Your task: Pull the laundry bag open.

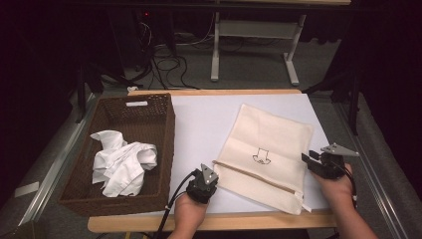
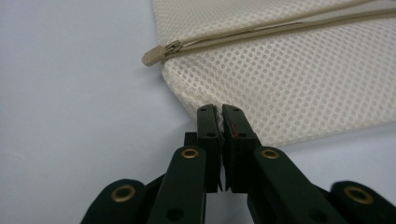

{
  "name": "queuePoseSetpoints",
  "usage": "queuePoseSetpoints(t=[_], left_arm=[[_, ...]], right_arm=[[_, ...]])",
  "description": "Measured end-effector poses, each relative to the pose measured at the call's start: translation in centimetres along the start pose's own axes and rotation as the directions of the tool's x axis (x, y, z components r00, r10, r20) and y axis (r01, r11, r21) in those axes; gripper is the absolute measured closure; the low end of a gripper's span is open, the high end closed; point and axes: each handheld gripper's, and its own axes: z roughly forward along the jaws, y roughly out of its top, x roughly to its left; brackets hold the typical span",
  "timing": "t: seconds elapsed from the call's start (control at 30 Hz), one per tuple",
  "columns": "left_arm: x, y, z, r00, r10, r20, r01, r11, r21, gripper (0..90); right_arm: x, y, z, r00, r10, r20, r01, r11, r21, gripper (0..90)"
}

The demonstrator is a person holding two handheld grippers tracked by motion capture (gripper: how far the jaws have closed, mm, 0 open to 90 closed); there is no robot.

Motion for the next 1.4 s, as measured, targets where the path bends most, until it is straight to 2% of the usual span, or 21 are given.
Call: queuePoseSetpoints(t=[0.07, 0.13, 0.2, 0.27, 0.33, 0.4, 0.53, 0.63, 0.73, 0.93, 1.03, 1.2, 1.4], left_arm=[[0.3, 0.0, 0.3, 1.0, -0.008, -0.003, 0.008, 1.0, -0.005, 86.3], [0.2, -0.1, 0.1, 0.9999, 0.01, -0.012, -0.01, 0.9999, -0.013, 82.6], [0.2, -0.1, -0.2, 0.9999, 0.009, -0.011, -0.009, 0.9995, -0.03, 70.9], [0.2, -0.2, -0.5, 0.9999, -0.009, -0.008, 0.008, 0.9986, -0.052, 61.5], [0.0, -0.2, -0.8, 1.0, -0.005, -0.004, 0.005, 0.9982, -0.06, 54.4], [-0.4, -0.1, -1.2, 0.9999, 0.011, -0.004, -0.012, 0.9966, -0.082, 49.6], [-1.3, 0.3, -2.1, 0.999, 0.042, -0.017, -0.044, 0.9907, -0.128, 36.6], [-1.5, 0.6, -2.7, 0.9989, 0.046, -0.014, -0.047, 0.9855, -0.163, 28.3], [-1.5, 0.9, -2.9, 0.9988, 0.042, -0.023, -0.046, 0.9847, -0.168, 16.4], [-1.2, 1.2, -2.9, 0.9993, 0.038, -0.001, -0.037, 0.989, -0.143, 5.0], [-1.3, 1.4, -3.0, 0.9992, 0.039, 0.005, -0.038, 0.9882, -0.148, 0.6], [-1.5, 1.9, -3.6, 0.9988, 0.041, 0.026, -0.037, 0.9851, -0.168, 0.1], [-1.2, 2.7, -4.8, 0.9994, 0.024, 0.023, -0.019, 0.9784, -0.206, 0.2]], right_arm=[[0.4, -0.3, -1.2, 0.9999, -0.007, -0.015, 0.006, 0.999, -0.033, 58.4], [0.7, -0.8, -2.4, 0.9995, -0.004, -0.033, 0.003, 0.998, -0.056, 54.5], [1.1, -1.3, -3.4, 0.9988, -0.001, -0.048, -0.002, 0.998, -0.065, 50.1], [1.5, -1.7, -4.2, 0.9983, -0.002, -0.058, -0.003, 0.997, -0.078, 45.2], [2.0, -1.9, -5.0, 0.9982, -0.016, -0.058, 0.01, 0.995, -0.097, 38.8], [2.4, -2.1, -5.7, 0.9974, -0.003, -0.073, -0.005, 0.994, -0.11, 32.6], [3.5, -2.4, -6.6, 0.9961, -0.032, -0.082, 0.021, 0.991, -0.132, 17.2], [4.1, -2.6, -7.0, 0.9928, -0.051, -0.109, 0.034, 0.988, -0.153, 11.0], [4.4, -2.5, -6.9, 0.9907, -0.05, -0.127, 0.032, 0.989, -0.144, 5.6], [4.8, -2.5, -6.8, 0.9883, -0.066, -0.138, 0.046, 0.989, -0.144, 2.8], [4.9, -2.3, -6.9, 0.9819, -0.088, -0.168, 0.061, 0.986, -0.156, 10.1], [5.4, -2.1, -7.1, 0.9817, -0.121, -0.147, 0.095, 0.98, -0.172, 7.2], [5.5, -2.1, -6.8, 0.9826, -0.118, -0.143, 0.093, 0.981, -0.171, 1.2]])
